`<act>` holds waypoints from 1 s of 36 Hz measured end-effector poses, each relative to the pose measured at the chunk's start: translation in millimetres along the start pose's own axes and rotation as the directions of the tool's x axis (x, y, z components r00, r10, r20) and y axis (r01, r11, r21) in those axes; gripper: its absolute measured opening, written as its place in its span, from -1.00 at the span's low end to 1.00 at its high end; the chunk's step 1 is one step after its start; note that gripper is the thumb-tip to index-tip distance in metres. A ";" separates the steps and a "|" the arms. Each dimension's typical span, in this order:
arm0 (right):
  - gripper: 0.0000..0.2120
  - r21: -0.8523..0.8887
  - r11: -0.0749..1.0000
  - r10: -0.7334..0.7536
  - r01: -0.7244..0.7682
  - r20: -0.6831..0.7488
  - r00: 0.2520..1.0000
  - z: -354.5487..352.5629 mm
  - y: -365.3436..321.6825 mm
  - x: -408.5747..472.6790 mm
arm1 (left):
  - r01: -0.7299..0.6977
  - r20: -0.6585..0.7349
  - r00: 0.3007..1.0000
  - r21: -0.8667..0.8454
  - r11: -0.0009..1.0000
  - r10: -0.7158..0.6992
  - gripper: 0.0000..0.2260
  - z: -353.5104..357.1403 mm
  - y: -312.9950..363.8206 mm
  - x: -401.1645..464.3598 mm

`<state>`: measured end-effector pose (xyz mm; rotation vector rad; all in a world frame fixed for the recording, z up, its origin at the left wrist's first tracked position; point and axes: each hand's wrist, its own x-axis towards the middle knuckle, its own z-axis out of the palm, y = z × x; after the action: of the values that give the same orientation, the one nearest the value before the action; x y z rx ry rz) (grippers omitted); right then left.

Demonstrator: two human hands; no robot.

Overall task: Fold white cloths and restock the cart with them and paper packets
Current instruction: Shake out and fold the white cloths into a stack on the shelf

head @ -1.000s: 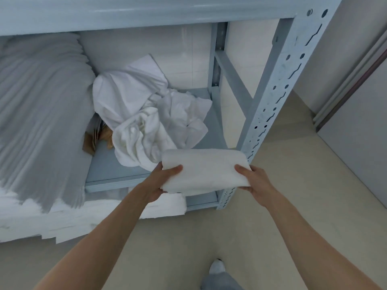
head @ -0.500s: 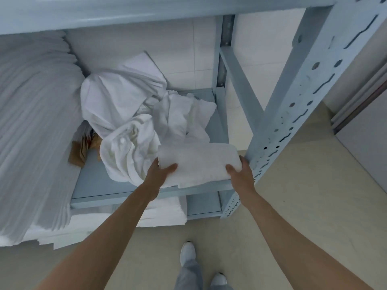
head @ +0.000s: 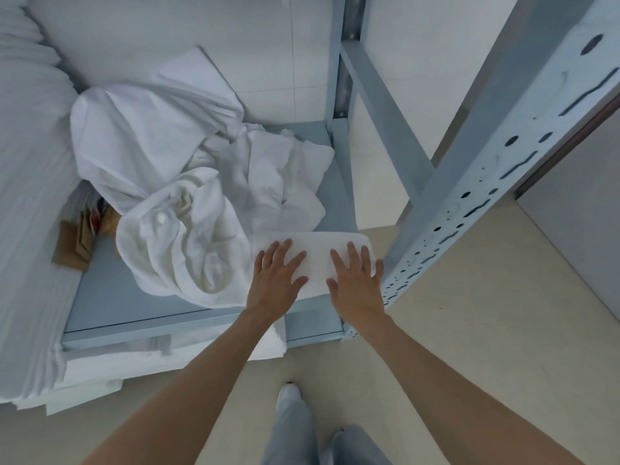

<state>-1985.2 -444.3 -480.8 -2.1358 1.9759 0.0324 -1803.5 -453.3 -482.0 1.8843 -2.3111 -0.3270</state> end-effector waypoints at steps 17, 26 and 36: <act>-0.25 -0.004 0.995 -0.094 0.096 0.158 0.983 -35.8 -11.2 -0.7 | 0.235 0.034 0.971 -0.342 0.910 -0.238 -0.55 -46.1 -33.0 -27.2; -0.40 0.324 0.904 -0.371 0.280 0.264 0.890 -83.8 -102.6 -9.8 | 0.547 0.117 0.820 -0.444 0.709 -0.560 -0.66 -95.9 -86.5 -89.2; -0.62 0.347 0.900 -0.403 0.265 0.426 0.810 -70.3 -177.5 -11.9 | 0.628 0.281 0.769 -0.500 0.596 -0.574 -0.75 -123.3 -139.3 -117.5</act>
<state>-1821.0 -434.3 -383.0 -2.0103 1.2209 0.2072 -1617.3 -374.7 -395.3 2.2407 -1.2604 -1.0684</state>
